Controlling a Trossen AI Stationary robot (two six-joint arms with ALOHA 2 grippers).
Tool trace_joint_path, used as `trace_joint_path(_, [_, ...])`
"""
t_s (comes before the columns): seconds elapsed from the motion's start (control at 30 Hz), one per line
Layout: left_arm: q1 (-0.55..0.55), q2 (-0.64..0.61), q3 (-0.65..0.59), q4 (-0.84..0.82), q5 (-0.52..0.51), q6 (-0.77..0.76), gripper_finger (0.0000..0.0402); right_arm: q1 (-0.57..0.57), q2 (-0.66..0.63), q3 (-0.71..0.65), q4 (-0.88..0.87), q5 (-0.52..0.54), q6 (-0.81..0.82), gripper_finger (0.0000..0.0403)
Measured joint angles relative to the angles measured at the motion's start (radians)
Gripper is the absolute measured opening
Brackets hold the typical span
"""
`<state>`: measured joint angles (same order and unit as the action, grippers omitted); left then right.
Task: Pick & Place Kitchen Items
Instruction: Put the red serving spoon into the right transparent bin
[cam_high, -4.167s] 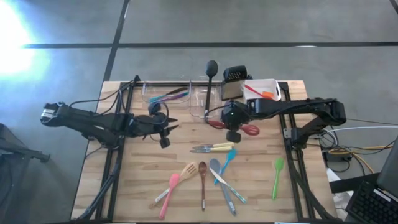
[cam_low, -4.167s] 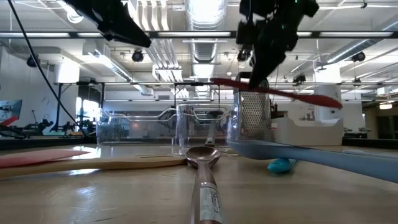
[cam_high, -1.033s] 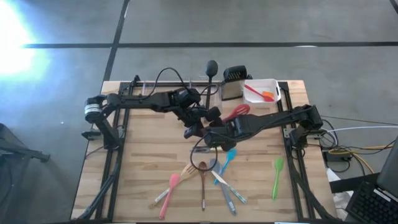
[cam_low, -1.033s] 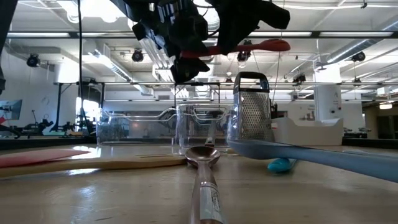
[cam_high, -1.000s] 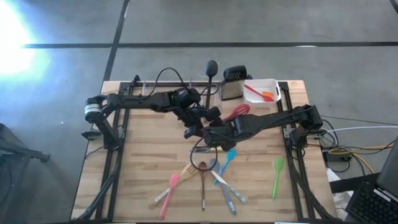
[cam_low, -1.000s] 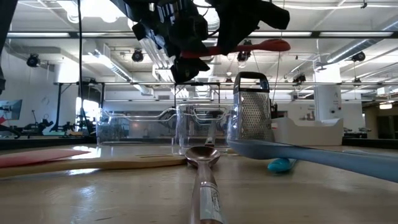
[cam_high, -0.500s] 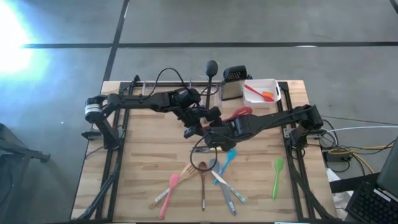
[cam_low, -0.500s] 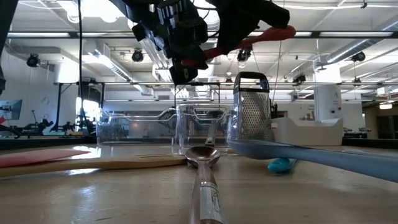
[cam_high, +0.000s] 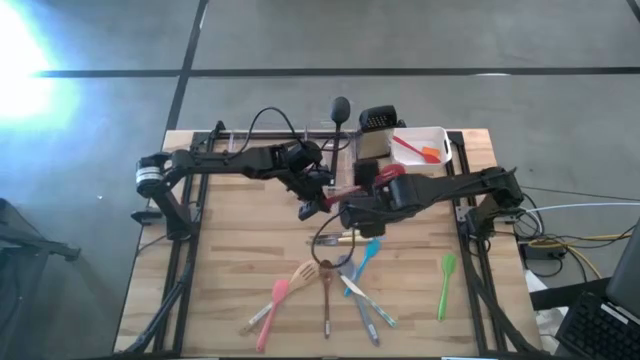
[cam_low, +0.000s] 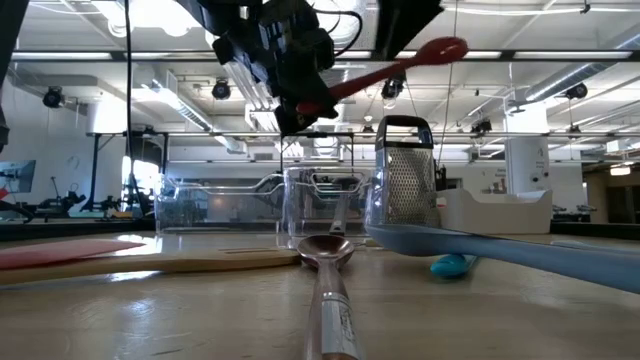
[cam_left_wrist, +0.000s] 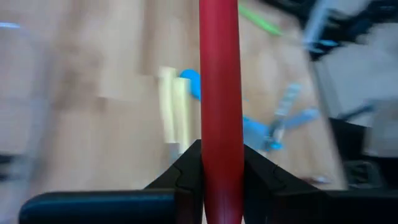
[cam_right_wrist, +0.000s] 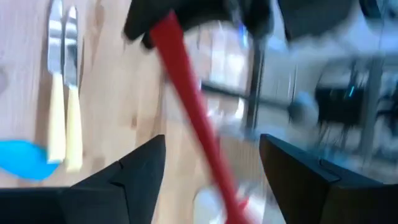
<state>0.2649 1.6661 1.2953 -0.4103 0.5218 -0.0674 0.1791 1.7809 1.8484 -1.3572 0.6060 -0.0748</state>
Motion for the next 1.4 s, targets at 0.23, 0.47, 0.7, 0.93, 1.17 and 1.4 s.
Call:
trace_joint_path(0.23, [0.069,0.000,-0.013,0.068,-0.202,0.023,0.0067,0.022,-0.092,-0.011,-0.214,-0.002,0.309,0.0257])
trace_joint_path(0.47, [0.170,0.000,-0.114,0.405,-0.231,-0.152,0.0067,0.040,-0.220,-0.110,-0.213,-0.001,0.456,0.0249])
trace_joint_path(0.7, [0.164,0.000,-0.184,0.540,-0.417,-0.273,0.0067,0.039,-0.350,-0.232,-0.208,0.021,0.533,0.0233])
trace_joint_path(0.93, [0.174,0.005,-0.220,0.564,-0.478,-0.375,0.0067,0.039,-0.489,-0.383,-0.173,0.076,0.603,0.0226])
trace_joint_path(1.17, [0.180,0.057,-0.220,0.575,-0.513,-0.425,0.0067,0.039,-0.586,-0.519,-0.044,0.073,0.595,0.0227])
trace_joint_path(1.4, [0.180,0.128,-0.219,0.580,-0.513,-0.454,0.0067,0.039,-0.615,-0.595,-0.027,0.070,0.599,0.0228])
